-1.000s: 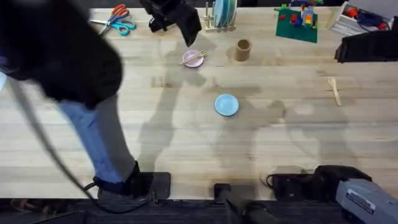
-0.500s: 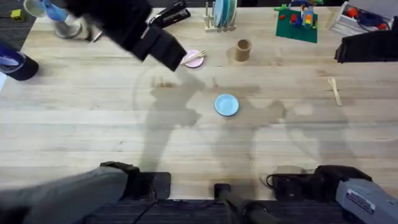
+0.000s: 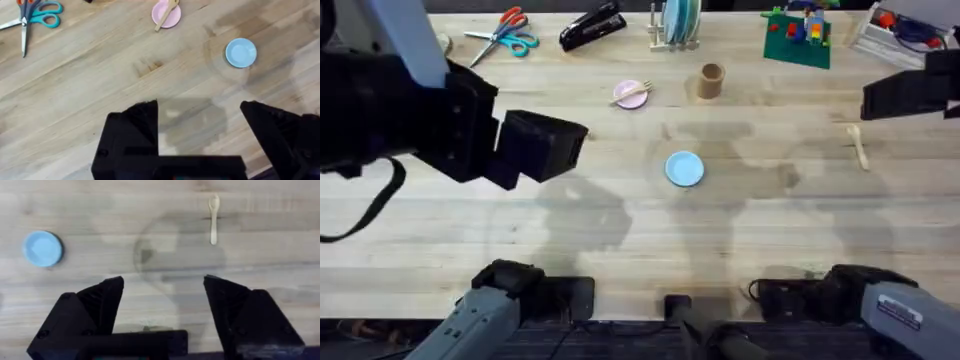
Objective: Pick up a utensil and set it on the pink plate, then put the other utensil in the container.
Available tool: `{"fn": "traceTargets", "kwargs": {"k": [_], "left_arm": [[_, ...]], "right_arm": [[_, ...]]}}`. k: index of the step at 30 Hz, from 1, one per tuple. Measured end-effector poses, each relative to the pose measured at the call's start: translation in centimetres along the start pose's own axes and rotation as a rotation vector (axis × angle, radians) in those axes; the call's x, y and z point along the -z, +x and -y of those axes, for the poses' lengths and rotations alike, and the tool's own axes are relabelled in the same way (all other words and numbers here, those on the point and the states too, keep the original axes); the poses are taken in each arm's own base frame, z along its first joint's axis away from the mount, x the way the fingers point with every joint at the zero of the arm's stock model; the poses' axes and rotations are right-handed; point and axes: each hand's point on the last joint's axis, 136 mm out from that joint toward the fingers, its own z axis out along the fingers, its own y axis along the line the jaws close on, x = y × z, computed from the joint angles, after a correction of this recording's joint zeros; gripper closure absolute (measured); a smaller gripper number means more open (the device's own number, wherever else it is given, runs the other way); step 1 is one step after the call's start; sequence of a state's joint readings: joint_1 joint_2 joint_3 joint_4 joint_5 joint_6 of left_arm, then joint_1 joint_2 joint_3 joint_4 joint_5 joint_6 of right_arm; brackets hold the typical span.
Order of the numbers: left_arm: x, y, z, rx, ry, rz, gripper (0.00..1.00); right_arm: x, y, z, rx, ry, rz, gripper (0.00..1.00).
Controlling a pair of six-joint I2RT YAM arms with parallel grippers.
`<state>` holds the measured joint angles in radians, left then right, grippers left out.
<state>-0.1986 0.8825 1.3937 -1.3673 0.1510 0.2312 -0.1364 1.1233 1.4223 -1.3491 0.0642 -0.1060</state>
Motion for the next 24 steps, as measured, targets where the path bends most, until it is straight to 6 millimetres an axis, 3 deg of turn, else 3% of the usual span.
{"fn": "traceTargets", "kwargs": {"k": [3, 4, 5, 6, 8, 17, 24], "left_arm": [[0.0, -0.1, -0.1, 0.003, -0.004, 0.002, 0.007], [-0.1, 0.0, -0.2, 0.004, -0.009, -0.002, 0.007], [-0.1, 0.0, -0.2, 0.004, -0.010, -0.003, 0.007], [-0.1, 0.2, -0.2, 0.005, -0.011, -0.012, 0.008], [-0.1, 0.3, -0.2, 0.006, -0.011, -0.014, 0.007], [-0.2, 0.3, -0.2, 0.007, -0.009, -0.020, 0.007], [-0.2, 0.3, -0.2, 0.007, -0.009, -0.019, 0.007]], "right_arm": [[-1.1, 0.0, 1.2, -0.017, 0.015, -0.048, 0.068], [-3.9, -0.5, 3.6, -0.065, 0.053, -0.046, 0.078], [-4.8, -0.3, 4.1, -0.076, 0.060, -0.046, 0.072], [-7.5, 1.0, 4.8, -0.097, 0.067, -0.080, 0.027], [-9.2, 1.8, 5.1, -0.098, 0.070, -0.094, 0.010], [-13.1, 1.1, 6.0, 0.031, 0.072, -0.082, 0.009], [-16.2, 1.9, 6.6, 0.025, 0.009, -0.160, 0.008]]}}
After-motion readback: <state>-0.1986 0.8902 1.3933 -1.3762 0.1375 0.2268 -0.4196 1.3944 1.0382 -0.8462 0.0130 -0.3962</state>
